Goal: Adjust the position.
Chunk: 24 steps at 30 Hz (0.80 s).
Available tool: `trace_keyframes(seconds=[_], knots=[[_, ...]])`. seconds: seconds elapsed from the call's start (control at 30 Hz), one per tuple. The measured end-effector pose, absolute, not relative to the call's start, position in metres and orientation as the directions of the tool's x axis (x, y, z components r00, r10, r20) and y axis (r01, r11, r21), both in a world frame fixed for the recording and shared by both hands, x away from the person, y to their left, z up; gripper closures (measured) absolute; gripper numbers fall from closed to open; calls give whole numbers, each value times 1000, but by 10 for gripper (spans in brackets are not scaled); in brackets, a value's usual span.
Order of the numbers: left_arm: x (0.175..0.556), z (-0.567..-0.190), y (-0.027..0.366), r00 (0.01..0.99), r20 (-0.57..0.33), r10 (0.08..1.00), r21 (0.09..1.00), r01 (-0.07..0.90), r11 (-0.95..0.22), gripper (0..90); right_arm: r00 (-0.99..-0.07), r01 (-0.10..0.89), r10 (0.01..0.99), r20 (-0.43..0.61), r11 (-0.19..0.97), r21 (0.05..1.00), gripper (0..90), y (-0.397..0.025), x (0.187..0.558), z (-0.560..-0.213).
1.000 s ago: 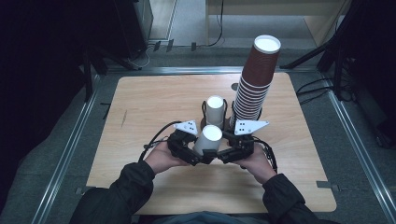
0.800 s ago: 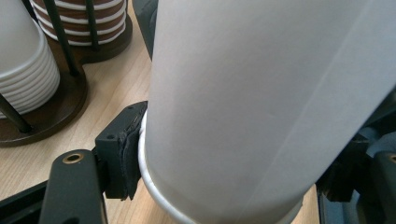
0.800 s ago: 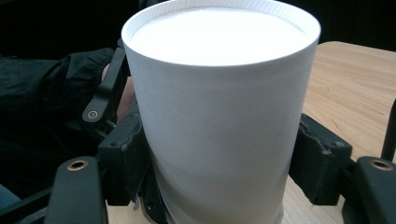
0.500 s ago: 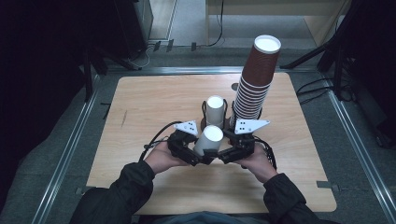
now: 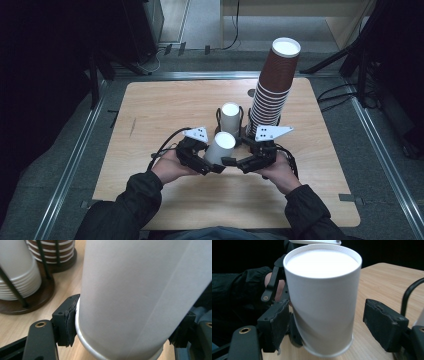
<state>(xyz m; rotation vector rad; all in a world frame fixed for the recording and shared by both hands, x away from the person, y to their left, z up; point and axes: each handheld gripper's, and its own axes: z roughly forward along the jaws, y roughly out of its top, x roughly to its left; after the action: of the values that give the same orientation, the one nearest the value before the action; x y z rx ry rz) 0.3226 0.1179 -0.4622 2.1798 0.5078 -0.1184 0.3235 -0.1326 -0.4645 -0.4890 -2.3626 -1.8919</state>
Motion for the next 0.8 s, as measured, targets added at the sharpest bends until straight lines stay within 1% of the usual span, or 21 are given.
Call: trace_keyframes(seconds=[0.17, 0.33, 0.4, 0.6, 0.7, 0.8], knots=[[327, -459, 127, 908, -247, 339, 743, 402, -535, 260, -948, 283, 213, 237, 223, 933, 220, -136, 324, -463], [329, -459, 135, 902, -243, 357, 738, 411, -535, 265, -951, 274, 229, 209, 305, 912, 221, -136, 323, -465], [330, -458, 137, 901, -236, 363, 732, 411, -543, 267, -952, 273, 228, 203, 340, 900, 234, -136, 323, -467], [331, -457, 140, 905, -213, 369, 718, 401, -569, 267, -957, 258, 236, 168, 430, 865, 237, -133, 320, -472], [331, -458, 140, 910, -222, 351, 705, 398, -587, 268, -958, 255, 240, 158, 457, 852, 237, -131, 320, -474], [330, -457, 140, 915, -199, 352, 688, 386, -615, 268, -959, 247, 246, 142, 473, 846, 237, -132, 321, -475]])
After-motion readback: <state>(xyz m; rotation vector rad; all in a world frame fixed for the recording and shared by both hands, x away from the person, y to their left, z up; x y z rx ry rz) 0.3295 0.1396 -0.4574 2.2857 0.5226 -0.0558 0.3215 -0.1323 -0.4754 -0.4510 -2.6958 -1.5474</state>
